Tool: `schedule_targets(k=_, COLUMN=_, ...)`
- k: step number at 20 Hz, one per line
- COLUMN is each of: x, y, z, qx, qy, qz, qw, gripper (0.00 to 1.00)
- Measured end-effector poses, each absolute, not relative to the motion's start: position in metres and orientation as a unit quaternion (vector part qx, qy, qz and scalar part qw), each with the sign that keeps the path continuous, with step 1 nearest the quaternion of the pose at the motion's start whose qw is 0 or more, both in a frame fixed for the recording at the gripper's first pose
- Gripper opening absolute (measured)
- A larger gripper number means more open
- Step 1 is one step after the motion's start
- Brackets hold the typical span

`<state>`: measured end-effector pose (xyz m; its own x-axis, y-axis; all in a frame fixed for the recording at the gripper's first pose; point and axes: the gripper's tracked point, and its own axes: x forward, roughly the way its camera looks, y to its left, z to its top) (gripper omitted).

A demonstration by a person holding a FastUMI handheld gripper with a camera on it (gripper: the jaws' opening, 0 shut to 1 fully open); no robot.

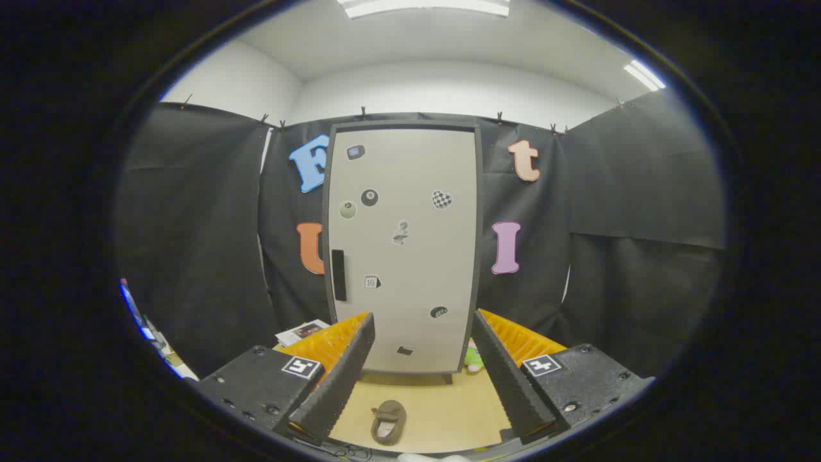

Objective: Open the shoe cabinet door, grab the shoes and put them into the shoe cabinet, then close the shoe cabinet door.

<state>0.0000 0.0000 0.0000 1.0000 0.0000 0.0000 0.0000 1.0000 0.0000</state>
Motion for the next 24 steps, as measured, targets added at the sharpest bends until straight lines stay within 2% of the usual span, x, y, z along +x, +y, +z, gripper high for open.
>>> schedule_targets(k=15, x=-0.014, y=0.000, z=0.003, qx=0.004, qy=0.003, qz=-0.001, qw=1.000, gripper=0.99)
schedule_targets(k=19, x=0.002, y=0.003, z=0.010, qx=0.011, qy=-0.010, qz=-0.012, qw=1.000, gripper=0.99)
schedule_targets(k=24, x=0.044, y=0.040, z=0.008, qx=0.015, qy=-0.014, qz=0.016, qw=1.000, gripper=0.99)
